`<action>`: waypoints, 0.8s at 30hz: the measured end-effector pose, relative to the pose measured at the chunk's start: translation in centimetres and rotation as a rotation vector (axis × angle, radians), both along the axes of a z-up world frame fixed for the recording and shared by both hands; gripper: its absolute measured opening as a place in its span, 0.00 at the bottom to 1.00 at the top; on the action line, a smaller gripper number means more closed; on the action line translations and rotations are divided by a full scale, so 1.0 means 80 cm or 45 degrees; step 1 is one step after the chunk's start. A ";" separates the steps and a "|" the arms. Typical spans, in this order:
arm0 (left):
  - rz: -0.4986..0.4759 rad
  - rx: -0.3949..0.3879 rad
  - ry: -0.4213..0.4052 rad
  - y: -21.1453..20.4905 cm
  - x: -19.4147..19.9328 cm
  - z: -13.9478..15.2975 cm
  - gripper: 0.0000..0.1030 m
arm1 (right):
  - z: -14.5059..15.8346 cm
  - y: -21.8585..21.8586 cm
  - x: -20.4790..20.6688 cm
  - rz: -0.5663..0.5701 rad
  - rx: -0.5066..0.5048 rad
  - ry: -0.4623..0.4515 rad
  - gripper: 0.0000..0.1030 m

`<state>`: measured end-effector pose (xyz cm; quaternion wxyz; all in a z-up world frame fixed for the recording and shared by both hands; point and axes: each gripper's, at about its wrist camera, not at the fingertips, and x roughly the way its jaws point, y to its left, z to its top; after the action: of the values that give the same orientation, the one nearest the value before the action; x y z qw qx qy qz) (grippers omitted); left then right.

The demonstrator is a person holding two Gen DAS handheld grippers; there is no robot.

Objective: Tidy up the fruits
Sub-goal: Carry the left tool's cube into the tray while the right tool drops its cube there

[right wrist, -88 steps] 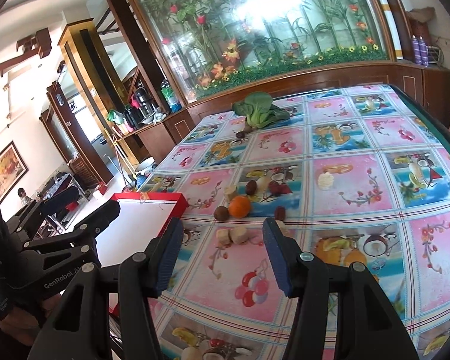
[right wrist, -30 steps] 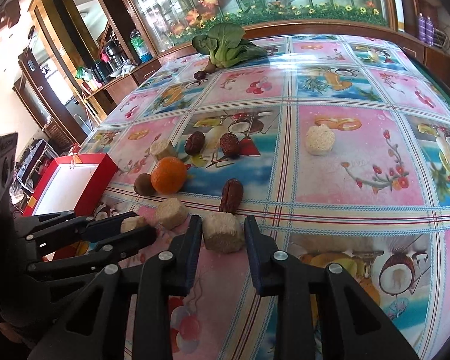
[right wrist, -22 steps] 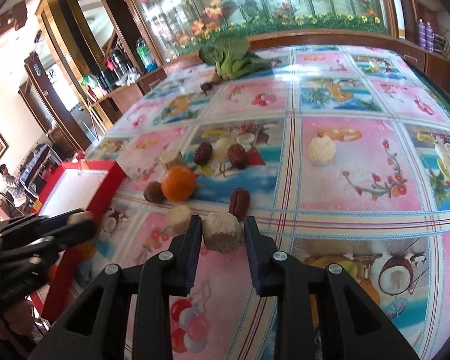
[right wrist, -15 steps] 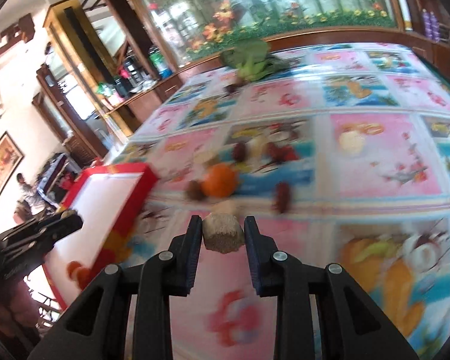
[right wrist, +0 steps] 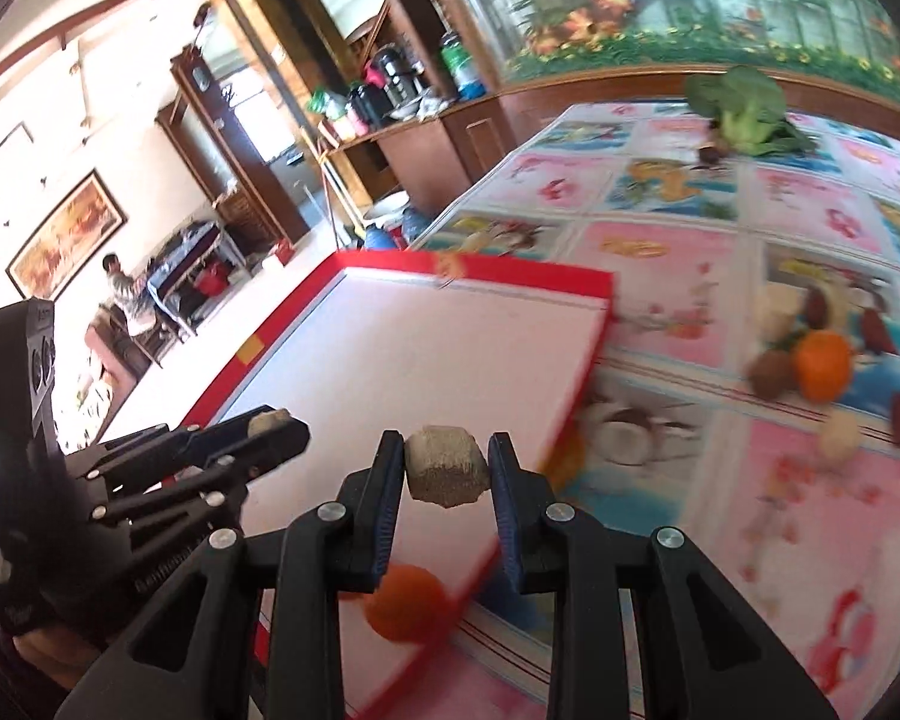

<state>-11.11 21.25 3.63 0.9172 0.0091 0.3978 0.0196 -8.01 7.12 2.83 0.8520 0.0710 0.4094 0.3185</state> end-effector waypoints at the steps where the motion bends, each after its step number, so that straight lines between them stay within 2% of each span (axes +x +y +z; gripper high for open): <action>1: 0.006 0.004 0.007 0.005 0.000 -0.004 0.23 | -0.003 0.007 0.003 0.006 -0.013 0.008 0.27; 9: 0.085 0.015 0.062 0.038 -0.002 -0.028 0.23 | -0.024 0.040 0.010 0.040 -0.135 0.057 0.28; 15: 0.142 0.069 0.083 0.044 -0.004 -0.037 0.25 | -0.021 0.038 -0.001 0.028 -0.146 0.053 0.29; 16: 0.151 0.082 0.085 0.045 -0.005 -0.037 0.27 | -0.018 0.034 -0.003 0.024 -0.139 0.042 0.32; 18: 0.171 0.116 0.063 0.043 -0.008 -0.033 0.44 | -0.011 0.028 -0.006 0.016 -0.125 0.018 0.35; 20: 0.180 0.145 0.036 0.041 -0.011 -0.027 0.54 | -0.002 0.019 -0.010 -0.004 -0.113 -0.014 0.35; 21: 0.186 0.160 0.015 0.039 -0.013 -0.023 0.58 | 0.002 0.014 -0.011 -0.010 -0.101 -0.024 0.36; 24: 0.194 0.195 -0.028 0.035 -0.019 -0.010 0.62 | 0.013 -0.003 -0.015 -0.042 -0.065 -0.049 0.36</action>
<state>-12.62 24.04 2.80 0.9140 0.0486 0.3845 0.1196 -9.21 6.90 3.85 0.8663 0.0501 0.3998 0.2951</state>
